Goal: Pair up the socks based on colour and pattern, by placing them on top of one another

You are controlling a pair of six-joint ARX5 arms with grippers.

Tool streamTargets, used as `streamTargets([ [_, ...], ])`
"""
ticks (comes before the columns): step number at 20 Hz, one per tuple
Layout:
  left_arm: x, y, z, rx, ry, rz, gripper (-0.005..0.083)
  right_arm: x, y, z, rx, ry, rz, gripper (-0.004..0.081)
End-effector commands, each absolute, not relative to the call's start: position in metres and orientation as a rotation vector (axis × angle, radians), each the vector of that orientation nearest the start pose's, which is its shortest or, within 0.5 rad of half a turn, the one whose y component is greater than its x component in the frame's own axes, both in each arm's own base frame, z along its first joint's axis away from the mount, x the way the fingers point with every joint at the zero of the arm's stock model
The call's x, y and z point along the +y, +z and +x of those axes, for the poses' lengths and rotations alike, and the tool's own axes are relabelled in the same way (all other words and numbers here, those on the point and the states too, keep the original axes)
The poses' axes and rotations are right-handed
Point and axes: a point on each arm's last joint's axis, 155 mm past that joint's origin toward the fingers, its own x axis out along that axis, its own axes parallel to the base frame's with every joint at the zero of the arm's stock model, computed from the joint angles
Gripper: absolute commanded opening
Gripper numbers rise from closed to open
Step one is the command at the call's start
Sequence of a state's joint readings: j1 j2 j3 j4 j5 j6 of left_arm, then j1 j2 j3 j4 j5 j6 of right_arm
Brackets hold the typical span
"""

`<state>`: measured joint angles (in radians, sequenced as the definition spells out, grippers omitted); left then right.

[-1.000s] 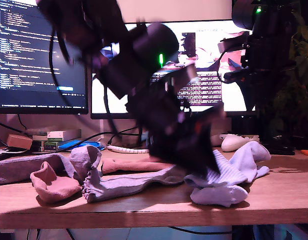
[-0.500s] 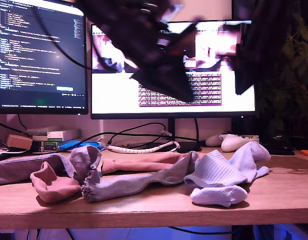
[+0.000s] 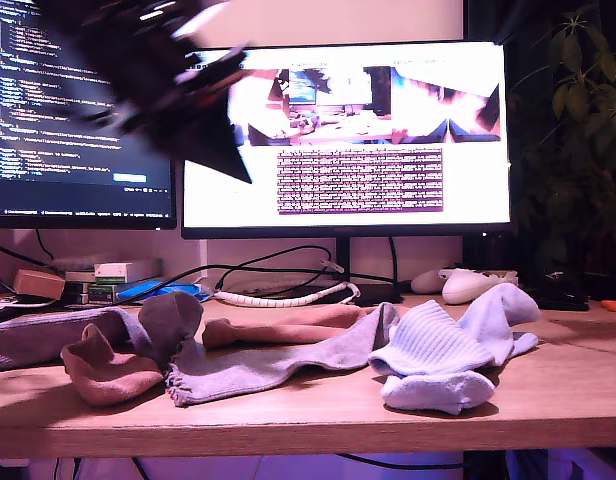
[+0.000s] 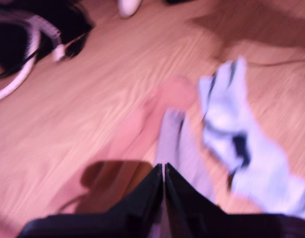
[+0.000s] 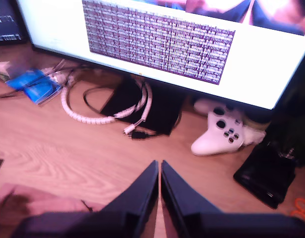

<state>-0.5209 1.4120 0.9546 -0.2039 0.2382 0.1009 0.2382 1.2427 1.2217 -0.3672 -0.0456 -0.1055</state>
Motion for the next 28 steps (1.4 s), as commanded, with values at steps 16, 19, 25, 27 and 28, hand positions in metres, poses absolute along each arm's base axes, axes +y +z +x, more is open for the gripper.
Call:
streamTargets([
  [16, -0.222, 0.113, 0.304, 0.7, -0.865, 0.342, -0.001, 0.19, 0.193, 0.299, 0.526, 0.747, -0.237, -0.0011],
  [19, -0.227, 0.099, 0.303, 0.739, -0.873, 0.335, -0.0014, 0.198, 0.168, 0.315, 0.602, 0.739, -0.206, -0.0011],
  [25, -0.241, 0.061, 0.319, 0.789, -0.87, 0.31, -0.0019, 0.225, 0.148, 0.36, 0.684, 0.748, -0.192, -0.0011],
  [27, -0.243, 0.046, 0.322, 0.832, -0.87, 0.311, -0.0019, 0.235, 0.142, 0.375, 0.713, 0.751, -0.189, -0.0011],
  [28, -0.244, 0.039, 0.324, 0.854, -0.863, 0.3, -0.0019, 0.24, 0.135, 0.381, 0.737, 0.755, -0.192, -0.0011],
])
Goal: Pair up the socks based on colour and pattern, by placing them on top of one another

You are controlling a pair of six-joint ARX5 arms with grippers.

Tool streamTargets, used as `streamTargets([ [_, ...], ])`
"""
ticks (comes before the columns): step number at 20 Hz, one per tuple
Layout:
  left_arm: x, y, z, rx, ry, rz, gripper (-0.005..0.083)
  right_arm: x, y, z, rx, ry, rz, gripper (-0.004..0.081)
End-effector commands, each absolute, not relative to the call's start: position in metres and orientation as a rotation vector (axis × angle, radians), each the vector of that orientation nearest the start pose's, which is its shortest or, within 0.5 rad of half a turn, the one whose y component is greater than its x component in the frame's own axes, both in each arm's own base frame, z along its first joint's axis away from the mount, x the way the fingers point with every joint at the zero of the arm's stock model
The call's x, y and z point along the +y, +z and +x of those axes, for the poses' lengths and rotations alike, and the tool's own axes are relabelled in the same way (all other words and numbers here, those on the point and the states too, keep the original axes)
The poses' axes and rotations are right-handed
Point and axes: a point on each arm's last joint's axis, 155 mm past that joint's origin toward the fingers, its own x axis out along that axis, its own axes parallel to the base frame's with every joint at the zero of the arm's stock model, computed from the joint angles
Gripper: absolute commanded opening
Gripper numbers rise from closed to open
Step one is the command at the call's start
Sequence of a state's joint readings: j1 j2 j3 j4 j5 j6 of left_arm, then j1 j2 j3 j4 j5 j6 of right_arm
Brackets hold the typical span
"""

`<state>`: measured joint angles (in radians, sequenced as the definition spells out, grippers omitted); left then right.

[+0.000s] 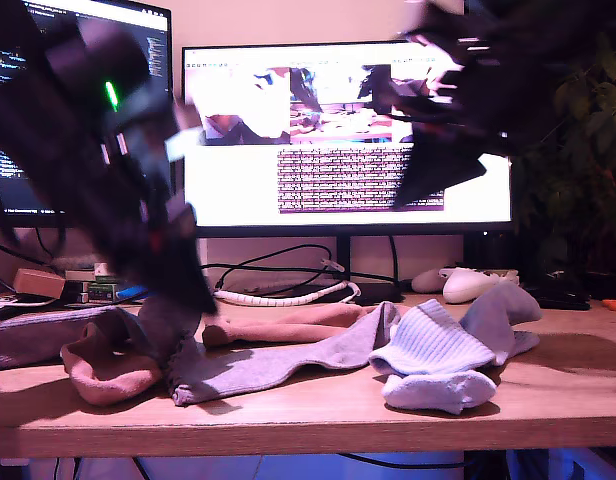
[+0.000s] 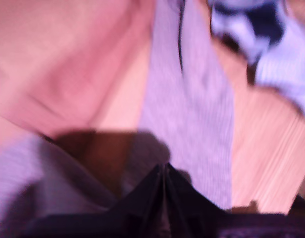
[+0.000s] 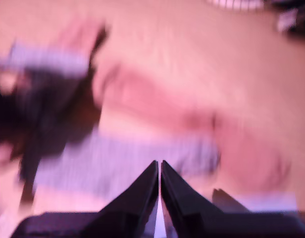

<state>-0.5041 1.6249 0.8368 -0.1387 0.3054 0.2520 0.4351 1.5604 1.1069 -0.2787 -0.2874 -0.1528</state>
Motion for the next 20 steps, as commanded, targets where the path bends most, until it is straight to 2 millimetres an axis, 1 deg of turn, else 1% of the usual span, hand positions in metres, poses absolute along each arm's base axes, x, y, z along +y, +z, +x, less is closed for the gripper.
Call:
streamTargets([
  [1, -0.245, 0.034, 0.326, 0.87, -0.864, 0.3, -0.0019, 0.244, 0.128, 0.385, 0.771, 0.762, -0.191, -0.0011],
  [3, -0.248, 0.026, 0.327, 0.895, -0.867, 0.292, -0.0019, 0.249, 0.11, 0.392, 0.841, 0.769, -0.19, -0.0011],
  [6, -0.252, 0.02, 0.326, 0.905, -0.875, 0.296, -0.0019, 0.253, 0.092, 0.401, 0.909, 0.766, -0.193, -0.0011],
  [8, -0.252, 0.015, 0.326, 0.919, -0.868, 0.286, -0.0019, 0.254, 0.08, 0.403, 0.956, 0.764, -0.195, -0.0011],
  [11, -0.249, 0.004, 0.321, 0.984, -0.84, 0.244, -0.0019, 0.251, 0.059, 0.398, 1.046, 0.756, -0.199, -0.0011],
  [16, -0.245, -0.003, 0.309, 1.043, -0.84, 0.249, -0.0019, 0.245, 0.024, 0.386, 1.161, 0.754, -0.218, -0.0011],
  [18, -0.245, -0.004, 0.306, 1.055, -0.841, 0.251, -0.0019, 0.245, 0.017, 0.387, 1.165, 0.755, -0.229, -0.0011],
  [20, -0.245, -0.006, 0.302, 1.071, -0.841, 0.248, -0.0019, 0.244, 0.014, 0.389, 1.159, 0.755, -0.247, -0.0011],
])
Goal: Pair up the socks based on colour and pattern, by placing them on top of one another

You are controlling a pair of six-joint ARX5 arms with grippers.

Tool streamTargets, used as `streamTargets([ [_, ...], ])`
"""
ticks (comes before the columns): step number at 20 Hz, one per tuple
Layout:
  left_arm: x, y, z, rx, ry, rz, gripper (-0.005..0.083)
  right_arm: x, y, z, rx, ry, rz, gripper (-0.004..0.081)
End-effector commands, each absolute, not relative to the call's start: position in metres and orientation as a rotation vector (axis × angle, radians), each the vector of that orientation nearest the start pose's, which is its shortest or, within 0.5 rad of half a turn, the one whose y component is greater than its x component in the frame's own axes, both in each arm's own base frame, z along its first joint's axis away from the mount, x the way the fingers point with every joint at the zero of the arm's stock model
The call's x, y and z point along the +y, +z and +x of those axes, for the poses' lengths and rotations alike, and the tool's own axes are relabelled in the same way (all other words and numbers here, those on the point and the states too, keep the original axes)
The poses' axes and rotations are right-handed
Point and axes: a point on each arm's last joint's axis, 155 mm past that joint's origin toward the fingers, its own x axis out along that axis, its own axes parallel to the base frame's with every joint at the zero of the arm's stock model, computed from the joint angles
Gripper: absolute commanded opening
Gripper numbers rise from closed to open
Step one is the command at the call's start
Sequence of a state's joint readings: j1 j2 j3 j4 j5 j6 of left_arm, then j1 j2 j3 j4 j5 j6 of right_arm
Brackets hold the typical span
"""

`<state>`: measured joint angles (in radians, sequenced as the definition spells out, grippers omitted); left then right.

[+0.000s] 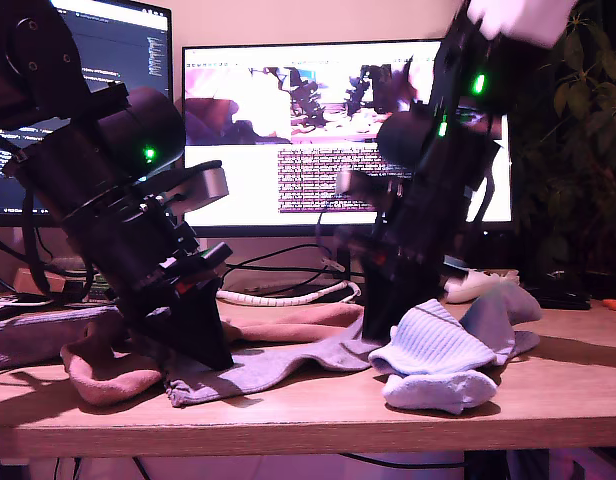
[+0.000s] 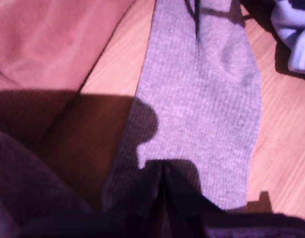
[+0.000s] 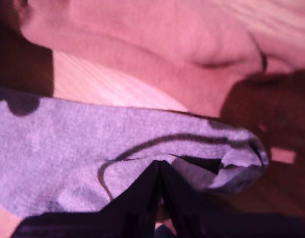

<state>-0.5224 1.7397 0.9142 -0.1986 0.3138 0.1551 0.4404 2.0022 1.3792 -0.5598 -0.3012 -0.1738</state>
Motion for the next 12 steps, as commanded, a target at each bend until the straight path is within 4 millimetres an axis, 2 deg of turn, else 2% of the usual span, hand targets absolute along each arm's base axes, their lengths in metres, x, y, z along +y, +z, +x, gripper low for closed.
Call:
streamTargets([
  [1, -0.245, -0.006, 0.302, 1.081, -0.832, 0.234, -0.0019, 0.242, 0.011, 0.391, 1.164, 0.744, -0.255, -0.0011],
  [6, -0.252, -0.008, 0.281, 1.151, -0.868, 0.189, -0.0019, 0.236, -0.004, 0.402, 1.152, 0.722, -0.297, -0.0011],
  [12, -0.276, -0.003, 0.259, 1.187, -0.941, 0.121, -0.0019, 0.251, 0.003, 0.429, 1.073, 0.722, -0.301, -0.0011],
])
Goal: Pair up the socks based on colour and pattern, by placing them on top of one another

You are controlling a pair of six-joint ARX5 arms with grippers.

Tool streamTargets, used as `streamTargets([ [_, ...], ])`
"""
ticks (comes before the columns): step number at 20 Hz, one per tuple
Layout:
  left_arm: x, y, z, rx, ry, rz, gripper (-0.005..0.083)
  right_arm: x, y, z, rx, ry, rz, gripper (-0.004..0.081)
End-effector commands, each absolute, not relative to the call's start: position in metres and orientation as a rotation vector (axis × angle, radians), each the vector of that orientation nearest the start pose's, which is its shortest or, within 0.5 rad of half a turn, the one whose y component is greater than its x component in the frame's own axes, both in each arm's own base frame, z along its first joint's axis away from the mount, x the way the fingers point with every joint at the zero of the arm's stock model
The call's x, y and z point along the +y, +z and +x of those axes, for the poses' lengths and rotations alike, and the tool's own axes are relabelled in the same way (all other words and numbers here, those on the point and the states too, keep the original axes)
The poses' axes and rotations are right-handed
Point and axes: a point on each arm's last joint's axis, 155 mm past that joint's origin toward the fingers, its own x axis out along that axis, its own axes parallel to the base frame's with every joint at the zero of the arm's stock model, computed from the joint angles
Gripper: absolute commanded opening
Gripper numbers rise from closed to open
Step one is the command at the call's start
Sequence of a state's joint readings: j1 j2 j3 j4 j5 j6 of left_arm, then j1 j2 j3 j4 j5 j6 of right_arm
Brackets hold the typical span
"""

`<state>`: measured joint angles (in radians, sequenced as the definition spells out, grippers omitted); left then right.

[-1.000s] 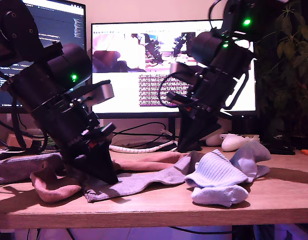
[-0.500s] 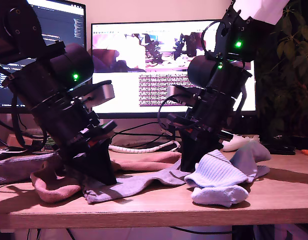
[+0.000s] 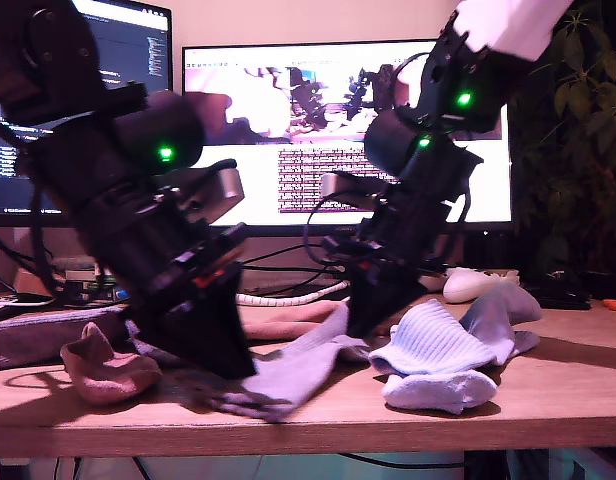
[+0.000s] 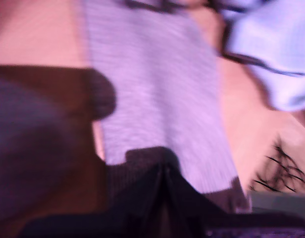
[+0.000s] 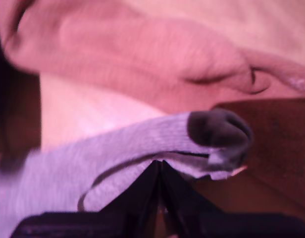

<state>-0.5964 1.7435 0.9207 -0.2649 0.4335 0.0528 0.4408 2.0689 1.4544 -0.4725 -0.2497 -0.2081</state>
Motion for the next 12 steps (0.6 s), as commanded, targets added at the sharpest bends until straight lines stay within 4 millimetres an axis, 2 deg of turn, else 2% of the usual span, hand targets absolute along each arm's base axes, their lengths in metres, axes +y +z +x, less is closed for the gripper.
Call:
streamTargets([
  [1, -0.281, -0.002, 0.257, 1.179, -0.952, 0.124, -0.0019, 0.254, 0.001, 0.431, 1.074, 0.727, -0.304, -0.0011],
  [5, -0.295, 0.002, 0.252, 1.171, -0.959, 0.098, -0.0019, 0.271, -0.003, 0.433, 1.056, 0.756, -0.318, -0.0011],
  [9, -0.309, 0.009, 0.257, 1.12, -0.974, 0.074, -0.0019, 0.294, 0.007, 0.433, 1.015, 0.82, -0.304, -0.0011],
  [12, -0.312, 0.012, 0.259, 1.108, -0.971, 0.056, -0.0019, 0.305, 0.017, 0.433, 0.991, 0.851, -0.297, -0.0011],
])
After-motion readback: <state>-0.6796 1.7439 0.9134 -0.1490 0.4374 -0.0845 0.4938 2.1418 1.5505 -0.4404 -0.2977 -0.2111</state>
